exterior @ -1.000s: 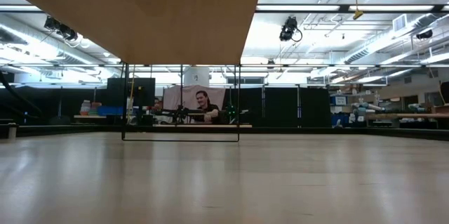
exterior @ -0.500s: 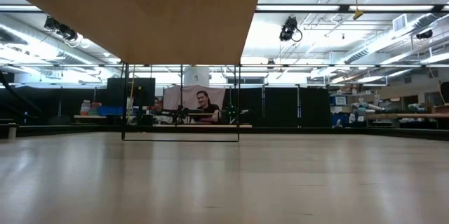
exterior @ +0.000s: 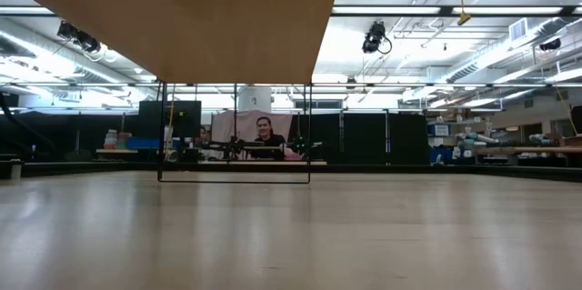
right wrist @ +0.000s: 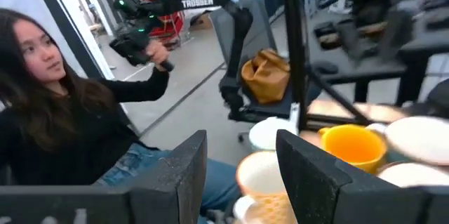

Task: Place coffee mugs
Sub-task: Return to Home Position

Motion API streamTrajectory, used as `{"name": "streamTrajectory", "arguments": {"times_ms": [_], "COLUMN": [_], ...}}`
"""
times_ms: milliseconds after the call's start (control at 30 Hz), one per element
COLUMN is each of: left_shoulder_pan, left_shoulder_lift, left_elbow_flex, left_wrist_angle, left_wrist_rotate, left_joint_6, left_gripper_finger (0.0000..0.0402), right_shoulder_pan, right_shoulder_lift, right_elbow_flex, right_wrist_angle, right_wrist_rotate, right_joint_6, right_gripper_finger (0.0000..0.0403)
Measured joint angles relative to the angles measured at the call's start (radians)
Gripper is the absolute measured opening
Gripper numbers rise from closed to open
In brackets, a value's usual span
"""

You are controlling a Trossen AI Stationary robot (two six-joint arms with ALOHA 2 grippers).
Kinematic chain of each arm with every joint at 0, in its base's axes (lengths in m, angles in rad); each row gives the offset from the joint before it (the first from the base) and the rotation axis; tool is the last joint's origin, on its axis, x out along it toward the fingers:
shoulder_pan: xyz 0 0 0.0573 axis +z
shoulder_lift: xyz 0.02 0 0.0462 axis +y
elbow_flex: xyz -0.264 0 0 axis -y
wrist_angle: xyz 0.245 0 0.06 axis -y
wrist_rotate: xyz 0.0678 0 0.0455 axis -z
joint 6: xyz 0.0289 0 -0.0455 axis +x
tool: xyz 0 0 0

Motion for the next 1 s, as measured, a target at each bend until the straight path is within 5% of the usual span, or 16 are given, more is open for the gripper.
{"name": "streamTrajectory", "arguments": {"times_ms": [233, 467, 633, 1000], "left_shoulder_pan": [0.306, 0.560, 0.701, 0.752], "left_shoulder_lift": [-0.025, -0.108, -0.175, -0.406], "left_elbow_flex": [0.000, 0.001, 0.001, -0.065], "left_wrist_angle": [0.388, 0.410, 0.344, 0.228], "left_wrist_rotate": [0.593, 0.699, 0.821, 0.826], "left_joint_6": [0.509, 0.544, 0.549, 0.543], "left_gripper_finger": [0.0144, 0.0144, 0.0144, 0.0144], "right_shoulder_pan": [-0.095, -0.252, -0.347, -0.397], "right_shoulder_lift": [-0.080, -0.187, -0.285, -0.603], "right_elbow_flex": [-0.016, -0.132, -0.237, -0.509], "right_wrist_angle": [-0.088, -0.087, -0.067, 0.056], "right_wrist_rotate": [-0.016, -0.223, -0.272, -0.286], "right_joint_6": [-0.126, -0.161, -0.151, -0.123], "right_gripper_finger": [0.0177, 0.0177, 0.0177, 0.0177]}}
